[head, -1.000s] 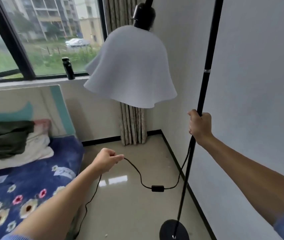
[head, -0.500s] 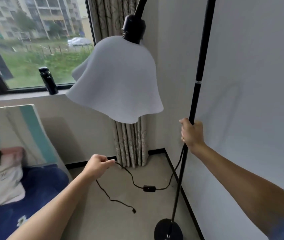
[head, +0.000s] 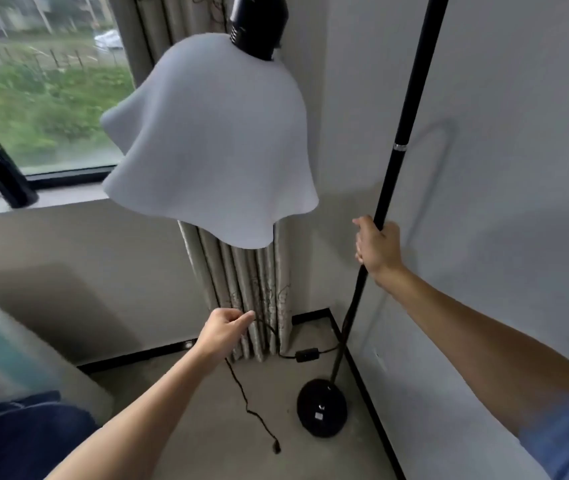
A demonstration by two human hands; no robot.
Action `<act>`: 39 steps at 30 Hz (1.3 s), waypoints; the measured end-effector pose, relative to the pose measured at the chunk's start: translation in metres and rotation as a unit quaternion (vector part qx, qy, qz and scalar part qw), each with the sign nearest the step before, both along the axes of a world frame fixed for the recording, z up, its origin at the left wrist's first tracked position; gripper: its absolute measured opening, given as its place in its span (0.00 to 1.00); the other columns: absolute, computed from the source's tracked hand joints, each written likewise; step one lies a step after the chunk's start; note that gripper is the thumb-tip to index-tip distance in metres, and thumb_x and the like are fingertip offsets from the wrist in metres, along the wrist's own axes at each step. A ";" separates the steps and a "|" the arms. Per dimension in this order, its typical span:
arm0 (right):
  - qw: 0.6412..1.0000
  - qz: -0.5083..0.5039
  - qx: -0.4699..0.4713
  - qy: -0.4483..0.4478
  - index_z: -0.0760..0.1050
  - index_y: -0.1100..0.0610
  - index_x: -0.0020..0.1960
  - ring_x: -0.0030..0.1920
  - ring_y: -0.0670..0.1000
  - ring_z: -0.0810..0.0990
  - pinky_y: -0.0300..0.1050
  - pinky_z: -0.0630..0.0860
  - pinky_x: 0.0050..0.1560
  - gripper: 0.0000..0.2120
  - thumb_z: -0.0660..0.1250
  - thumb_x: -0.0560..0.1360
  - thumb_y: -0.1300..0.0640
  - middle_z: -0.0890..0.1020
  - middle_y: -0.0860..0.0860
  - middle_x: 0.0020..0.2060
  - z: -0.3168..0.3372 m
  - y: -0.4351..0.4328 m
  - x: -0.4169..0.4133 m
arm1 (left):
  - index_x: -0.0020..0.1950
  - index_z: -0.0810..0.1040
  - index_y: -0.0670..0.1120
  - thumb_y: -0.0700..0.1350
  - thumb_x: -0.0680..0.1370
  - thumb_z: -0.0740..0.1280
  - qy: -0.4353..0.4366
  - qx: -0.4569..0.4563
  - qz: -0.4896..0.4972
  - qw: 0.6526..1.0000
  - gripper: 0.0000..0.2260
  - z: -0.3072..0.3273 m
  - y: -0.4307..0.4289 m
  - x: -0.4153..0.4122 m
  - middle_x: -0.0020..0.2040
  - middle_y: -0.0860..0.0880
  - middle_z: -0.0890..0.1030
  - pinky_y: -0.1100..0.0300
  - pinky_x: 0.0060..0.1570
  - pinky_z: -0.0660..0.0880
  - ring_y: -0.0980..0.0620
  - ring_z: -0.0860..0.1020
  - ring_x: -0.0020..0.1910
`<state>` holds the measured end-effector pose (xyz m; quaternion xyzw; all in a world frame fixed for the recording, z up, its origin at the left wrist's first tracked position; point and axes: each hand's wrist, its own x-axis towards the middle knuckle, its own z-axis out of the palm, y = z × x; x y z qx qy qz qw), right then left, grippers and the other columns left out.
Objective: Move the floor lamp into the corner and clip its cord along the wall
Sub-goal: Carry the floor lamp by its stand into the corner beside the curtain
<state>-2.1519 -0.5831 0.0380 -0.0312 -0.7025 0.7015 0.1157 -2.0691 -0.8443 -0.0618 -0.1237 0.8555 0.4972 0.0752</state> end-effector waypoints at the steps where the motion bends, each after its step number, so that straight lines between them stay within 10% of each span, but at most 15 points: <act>1: 1.000 0.003 0.004 0.004 0.54 0.52 0.26 0.20 0.48 0.54 0.45 0.51 0.27 0.24 0.62 0.76 0.61 0.57 0.46 0.19 0.000 -0.001 -0.019 | 0.31 0.70 0.47 0.52 0.76 0.66 -0.005 -0.009 -0.003 1.000 0.16 0.000 -0.002 -0.017 0.24 0.51 0.64 0.58 0.30 0.61 0.53 0.61 0.23; 19: 0.992 0.116 -0.023 -0.036 0.58 0.45 0.18 0.18 0.43 0.58 0.35 0.56 0.22 0.29 0.63 0.74 0.60 0.62 0.41 0.17 -0.043 -0.023 -0.292 | 0.23 0.70 0.46 0.50 0.75 0.67 -0.048 -0.064 0.076 0.994 0.21 -0.019 -0.007 -0.256 0.15 0.53 0.66 0.67 0.17 0.59 0.58 0.63 0.15; 26: 0.991 0.122 -0.010 -0.048 0.58 0.45 0.20 0.19 0.44 0.59 0.37 0.57 0.23 0.28 0.63 0.75 0.61 0.63 0.47 0.20 -0.057 -0.028 -0.332 | 0.34 0.78 0.43 0.45 0.75 0.68 -0.044 -0.011 0.107 0.993 0.11 -0.005 0.001 -0.290 0.32 0.41 0.80 0.50 0.41 0.79 0.46 0.77 0.33; 30: 0.988 0.154 0.000 -0.014 0.61 0.52 0.25 0.21 0.46 0.60 0.41 0.57 0.26 0.23 0.62 0.76 0.61 0.63 0.49 0.22 -0.059 -0.028 -0.343 | 0.29 0.76 0.40 0.37 0.80 0.61 -0.128 0.034 0.115 0.984 0.19 0.004 0.016 -0.293 0.19 0.51 0.78 0.67 0.16 0.68 0.59 0.76 0.19; 33: 0.986 0.166 0.022 -0.013 0.65 0.55 0.29 0.25 0.51 0.62 0.43 0.60 0.29 0.18 0.62 0.76 0.60 0.64 0.52 0.26 -0.060 -0.027 -0.350 | 0.55 0.76 0.27 0.38 0.81 0.60 -0.115 0.052 0.124 0.984 0.14 0.001 0.018 -0.298 0.50 0.32 0.83 0.52 0.40 0.75 0.35 0.80 0.52; 39: 0.975 0.153 0.134 -0.090 0.69 0.54 0.29 0.29 0.48 0.74 0.47 0.74 0.36 0.18 0.64 0.77 0.53 0.75 0.48 0.26 -0.065 -0.026 -0.346 | 0.38 0.74 0.43 0.42 0.80 0.61 -0.198 0.025 0.068 0.978 0.11 -0.028 -0.007 -0.301 0.27 0.46 0.71 0.63 0.24 0.64 0.52 0.65 0.24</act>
